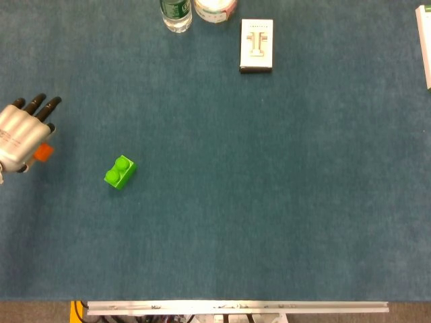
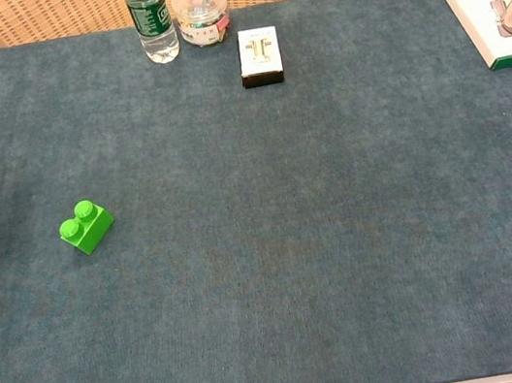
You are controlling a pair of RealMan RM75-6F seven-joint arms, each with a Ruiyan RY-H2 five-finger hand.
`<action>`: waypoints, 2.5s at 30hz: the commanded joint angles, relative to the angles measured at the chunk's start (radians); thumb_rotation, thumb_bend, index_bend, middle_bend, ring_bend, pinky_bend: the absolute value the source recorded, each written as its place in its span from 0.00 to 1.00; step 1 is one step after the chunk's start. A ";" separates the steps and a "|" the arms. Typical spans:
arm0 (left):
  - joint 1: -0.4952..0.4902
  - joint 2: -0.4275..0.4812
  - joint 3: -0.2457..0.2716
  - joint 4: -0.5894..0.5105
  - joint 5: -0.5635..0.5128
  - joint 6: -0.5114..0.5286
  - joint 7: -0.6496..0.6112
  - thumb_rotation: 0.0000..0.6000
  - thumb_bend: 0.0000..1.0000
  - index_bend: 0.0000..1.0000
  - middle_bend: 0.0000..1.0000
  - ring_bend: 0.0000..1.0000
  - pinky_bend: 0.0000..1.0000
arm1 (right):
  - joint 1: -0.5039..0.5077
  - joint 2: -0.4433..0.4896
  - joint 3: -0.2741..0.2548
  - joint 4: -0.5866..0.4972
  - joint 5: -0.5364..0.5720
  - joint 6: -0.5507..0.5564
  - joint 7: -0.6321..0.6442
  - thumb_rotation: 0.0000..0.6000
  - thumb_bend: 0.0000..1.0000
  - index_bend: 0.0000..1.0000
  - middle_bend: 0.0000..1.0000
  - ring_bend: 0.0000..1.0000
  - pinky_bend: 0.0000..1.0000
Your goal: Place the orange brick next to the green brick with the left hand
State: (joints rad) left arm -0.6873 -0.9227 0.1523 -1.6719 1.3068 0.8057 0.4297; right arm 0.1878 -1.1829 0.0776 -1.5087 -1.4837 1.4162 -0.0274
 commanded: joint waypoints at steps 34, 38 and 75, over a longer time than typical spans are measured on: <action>0.015 0.007 -0.048 -0.121 0.058 -0.058 -0.064 1.00 0.35 0.61 0.00 0.00 0.19 | -0.004 0.002 0.002 0.002 -0.004 -0.008 0.008 1.00 0.44 0.63 0.55 0.42 0.46; 0.005 -0.002 -0.056 -0.143 0.008 -0.072 -0.013 1.00 0.35 0.61 0.00 0.00 0.19 | -0.006 0.008 0.004 0.000 -0.003 -0.006 0.016 1.00 0.44 0.63 0.55 0.42 0.46; -0.111 -0.048 -0.045 -0.280 -0.334 -0.065 0.183 1.00 0.35 0.61 0.00 0.00 0.19 | -0.020 0.036 0.004 -0.014 -0.010 0.005 0.054 1.00 0.44 0.63 0.55 0.42 0.46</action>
State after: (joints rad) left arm -0.7977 -0.9697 0.1074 -1.9515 0.9725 0.7394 0.6142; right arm 0.1681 -1.1469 0.0819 -1.5227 -1.4936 1.4212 0.0267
